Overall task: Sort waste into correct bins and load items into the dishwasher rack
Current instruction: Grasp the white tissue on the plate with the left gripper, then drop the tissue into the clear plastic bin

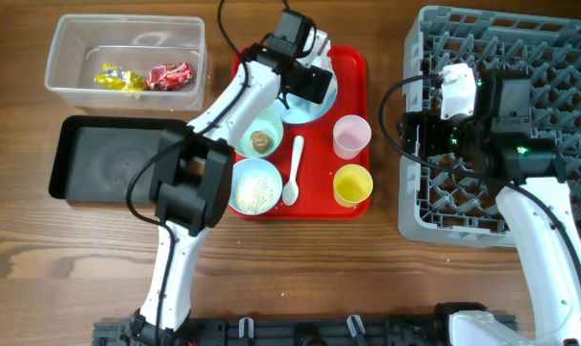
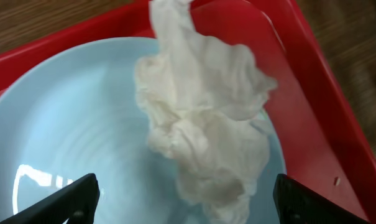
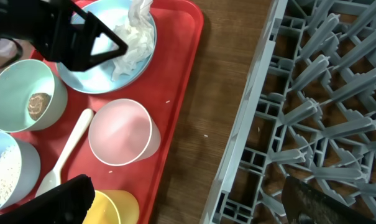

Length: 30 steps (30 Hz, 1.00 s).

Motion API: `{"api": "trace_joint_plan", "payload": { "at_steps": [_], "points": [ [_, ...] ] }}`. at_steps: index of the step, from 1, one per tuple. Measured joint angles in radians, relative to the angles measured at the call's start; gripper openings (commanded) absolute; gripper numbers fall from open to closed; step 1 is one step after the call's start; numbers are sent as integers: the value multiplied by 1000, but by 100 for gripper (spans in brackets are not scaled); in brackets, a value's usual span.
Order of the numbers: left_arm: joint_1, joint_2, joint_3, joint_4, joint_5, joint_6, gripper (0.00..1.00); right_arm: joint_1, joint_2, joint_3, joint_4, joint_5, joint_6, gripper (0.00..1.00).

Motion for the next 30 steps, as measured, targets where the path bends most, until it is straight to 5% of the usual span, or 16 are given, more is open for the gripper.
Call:
{"api": "trace_joint_plan", "payload": {
  "at_steps": [3, 7, 15, 20, 25, 27, 29, 30],
  "points": [
    [-19, 35, 0, 11, 3, 8, 59, 0, 0, 0, 0, 0, 0, 99],
    [-21, 67, 0, 31, 25, 12, 6, 0, 0, 0, -1, 0, 0, 99],
    [-21, 44, -1, 21, 31, 10, 4, 0, 0, 0, -1, 0, 0, 99],
    [36, -229, -2, -80, -92, -24, 4, 0, 0, 0, -1, 0, 0, 99],
    [348, -354, 22, -241, -245, -43, 4, 0, 0, 0, -1, 0, 0, 99],
    [433, -304, 14, -250, -251, -51, 20, 0, 1, 0, -1, 0, 0, 99],
    [489, -256, 13, -259, -232, -63, 85, 0, 1, 0, 0, 0, 0, 99],
    [513, -229, 12, -262, -228, -61, 100, 0, 1, 0, 0, 0, 0, 99]
  ]
}}
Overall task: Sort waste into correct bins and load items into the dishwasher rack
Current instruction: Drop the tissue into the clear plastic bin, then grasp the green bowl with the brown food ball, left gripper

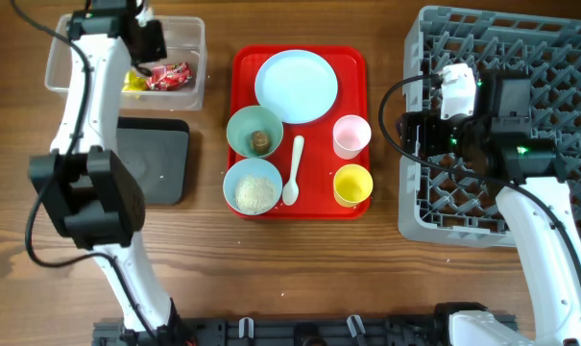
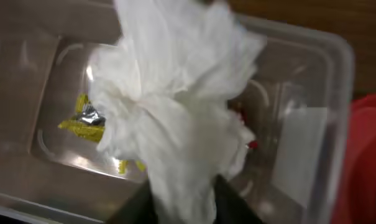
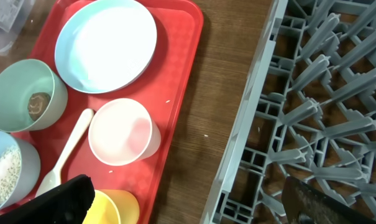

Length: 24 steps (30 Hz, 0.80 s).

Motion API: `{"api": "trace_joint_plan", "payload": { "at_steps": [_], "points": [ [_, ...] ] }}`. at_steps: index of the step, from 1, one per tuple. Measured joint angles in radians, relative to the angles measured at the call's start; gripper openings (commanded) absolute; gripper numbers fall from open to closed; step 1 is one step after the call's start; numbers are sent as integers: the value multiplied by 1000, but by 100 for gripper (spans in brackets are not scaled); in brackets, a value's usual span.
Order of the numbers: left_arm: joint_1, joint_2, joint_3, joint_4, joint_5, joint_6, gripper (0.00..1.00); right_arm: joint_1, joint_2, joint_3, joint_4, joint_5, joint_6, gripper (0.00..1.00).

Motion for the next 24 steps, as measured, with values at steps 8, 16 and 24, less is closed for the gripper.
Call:
{"api": "trace_joint_plan", "payload": {
  "at_steps": [8, 16, 24],
  "points": [
    [-40, 34, -4, -19, 27, -5, 94, 0, 0, 0, 0, 0, 0, 99],
    [-512, -81, -101, -179, 109, -62, 79, 0, 0, 0, 0, 0, 0, 100],
    [-579, -76, -418, 96, 120, -174, 57, 0, 0, 0, -1, 0, 0, 100]
  ]
}}
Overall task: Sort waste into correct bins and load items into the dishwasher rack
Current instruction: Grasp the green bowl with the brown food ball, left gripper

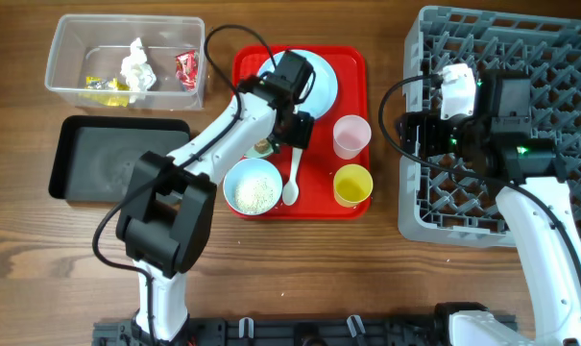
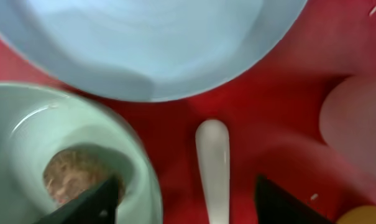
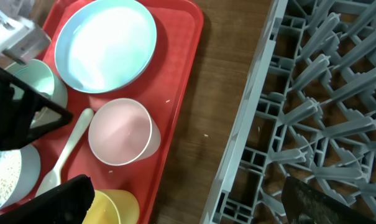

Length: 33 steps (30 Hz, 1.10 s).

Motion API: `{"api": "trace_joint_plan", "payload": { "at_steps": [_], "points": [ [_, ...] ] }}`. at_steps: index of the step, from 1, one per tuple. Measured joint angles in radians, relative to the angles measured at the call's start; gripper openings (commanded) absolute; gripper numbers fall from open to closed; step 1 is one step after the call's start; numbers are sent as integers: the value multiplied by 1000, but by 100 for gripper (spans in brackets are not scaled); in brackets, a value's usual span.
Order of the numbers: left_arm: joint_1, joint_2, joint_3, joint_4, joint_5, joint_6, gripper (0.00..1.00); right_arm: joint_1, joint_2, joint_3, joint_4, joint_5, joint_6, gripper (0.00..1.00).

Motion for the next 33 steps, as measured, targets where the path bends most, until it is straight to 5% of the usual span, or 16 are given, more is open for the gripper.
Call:
{"api": "trace_joint_plan", "payload": {
  "at_steps": [4, 7, 16, 22, 26, 33],
  "points": [
    [0, 0, -70, 96, 4, -14, 32, 0, 0, 0, 0, 0, 0, 100],
    [0, 0, -101, 120, 4, -14, 4, 0, 0, 0, 0, 0, 0, 100],
    [0, -31, -90, 81, -23, -14, 4, 0, 0, 0, -1, 0, 0, 100],
    [79, -327, -64, -100, 8, -45, 4, 0, 0, 0, -5, 0, 0, 99],
    [333, -401, -70, -319, 12, -60, 4, 0, 0, 0, -6, 0, 0, 99],
    [891, -393, -351, -234, 513, 231, 4, 0, 0, 0, -7, 0, 0, 100]
  ]
}}
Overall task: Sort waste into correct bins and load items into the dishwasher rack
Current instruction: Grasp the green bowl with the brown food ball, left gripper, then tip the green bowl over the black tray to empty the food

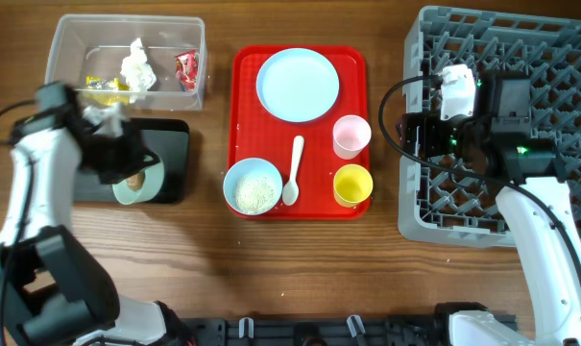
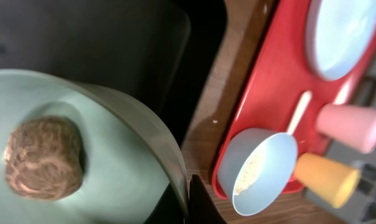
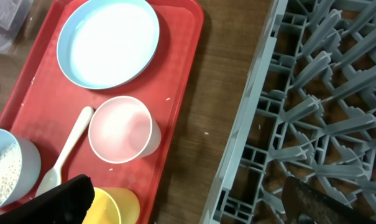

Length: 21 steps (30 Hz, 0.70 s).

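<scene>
My left gripper is shut on the rim of the pale green bowl, which it holds over the black bin. In the left wrist view its fingers pinch the green bowl's rim, and a brown food lump lies inside. On the red tray sit a light blue plate, a pink cup, a yellow cup, a white spoon and a blue bowl of white grains. My right gripper hangs open at the left edge of the grey rack.
A clear bin at the back left holds a white tissue and coloured wrappers. Bare wood lies between the tray and the rack, and along the table's front.
My left gripper was open over the green bowl on the tray; it is now shut on the bowl's rim, with the bowl over the black bin at the left. The right arm is unchanged.
My left gripper stood open around a tissue on the blue plate. Then it held the tissue over the clear bin. Then the tissue lay in that bin and the gripper was open at the green bowl, which is now off the tray and over the black bin.
</scene>
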Motion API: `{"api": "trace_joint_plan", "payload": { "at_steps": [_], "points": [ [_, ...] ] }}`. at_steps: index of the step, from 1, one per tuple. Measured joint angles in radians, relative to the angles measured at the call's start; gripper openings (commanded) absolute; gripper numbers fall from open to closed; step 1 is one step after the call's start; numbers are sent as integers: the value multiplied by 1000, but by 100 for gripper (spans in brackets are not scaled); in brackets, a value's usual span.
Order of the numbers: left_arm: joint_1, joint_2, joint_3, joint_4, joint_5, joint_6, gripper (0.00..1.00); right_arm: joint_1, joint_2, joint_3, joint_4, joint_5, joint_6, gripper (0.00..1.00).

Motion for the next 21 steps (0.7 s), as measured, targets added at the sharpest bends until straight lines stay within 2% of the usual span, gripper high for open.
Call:
{"api": "trace_joint_plan", "payload": {
  "at_steps": [2, 5, 9, 17, 21],
  "points": [
    [160, 1, -36, 50, 178, 87, 4, 0, 0, 0, 0, 0, 0, 100],
    [267, 1, -52, 88, 284, 132, 4, 0, 0, 0, 0, 0, 0, 100],
    [269, 1, -59, 167, 407, 155, 4, 0, 0, 0, 0, 0, 0, 100],
    [267, 1, -62, 212, 697, 206, 4, 0, 0, 0, 1, 0, 0, 100],
    [267, 29, -83, 259, 743, 210, 4, 0, 0, 0, 0, 0, 0, 100]
  ]
}}
